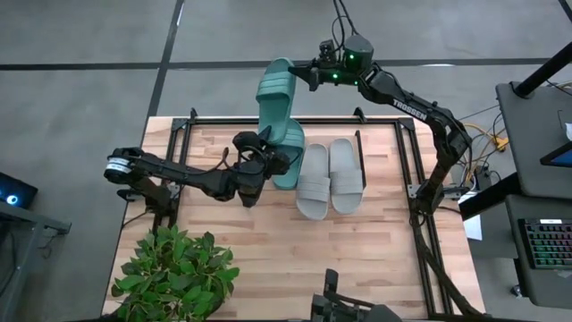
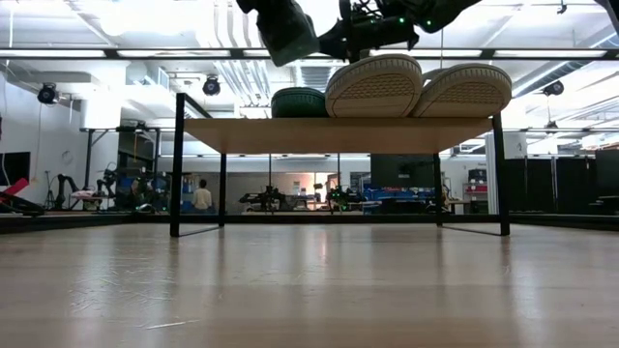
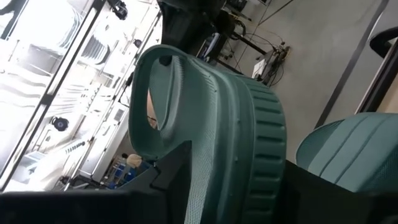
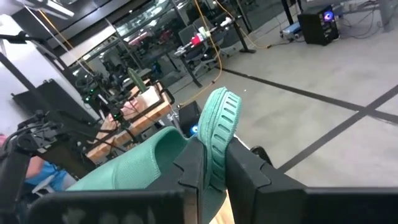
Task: Pick and place slides into the shelf
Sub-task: Put the green slides on the shelf
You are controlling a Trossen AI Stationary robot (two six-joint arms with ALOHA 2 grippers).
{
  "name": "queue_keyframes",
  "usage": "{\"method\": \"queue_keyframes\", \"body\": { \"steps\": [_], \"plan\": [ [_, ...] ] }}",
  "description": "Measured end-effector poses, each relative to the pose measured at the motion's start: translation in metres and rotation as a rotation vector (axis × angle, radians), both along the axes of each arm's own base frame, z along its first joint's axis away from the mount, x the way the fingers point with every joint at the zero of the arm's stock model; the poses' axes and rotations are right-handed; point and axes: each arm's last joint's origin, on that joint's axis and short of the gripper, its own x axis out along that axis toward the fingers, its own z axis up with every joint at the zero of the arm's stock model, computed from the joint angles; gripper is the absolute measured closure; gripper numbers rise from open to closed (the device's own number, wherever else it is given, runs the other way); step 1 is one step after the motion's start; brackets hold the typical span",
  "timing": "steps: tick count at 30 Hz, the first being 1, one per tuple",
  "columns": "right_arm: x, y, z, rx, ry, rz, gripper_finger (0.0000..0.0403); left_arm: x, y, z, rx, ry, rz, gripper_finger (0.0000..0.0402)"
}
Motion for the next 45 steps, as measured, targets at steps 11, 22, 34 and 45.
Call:
{"method": "queue_keyframes", "body": {
  "steps": [11,22,34,45],
  "plan": [
    [0.004,0.006,0.001,0.043,-0.011,0.054,0.0369,-0.001,-0.008,-0.004,0.025,0.097,-0.014,0.0265],
    [0.002,0.010,0.011,0.033,-0.032,0.068,0.0369,-0.003,-0.025,-0.007,0.042,0.156,-0.058,0.0264],
    [0.000,0.011,0.023,0.014,-0.054,0.076,0.0370,-0.008,-0.032,-0.003,0.040,0.146,-0.067,0.0264],
    [0.000,0.011,0.022,0.018,-0.050,0.077,0.0373,-0.027,-0.030,0.000,0.034,0.128,-0.059,0.0264]
  ]
}}
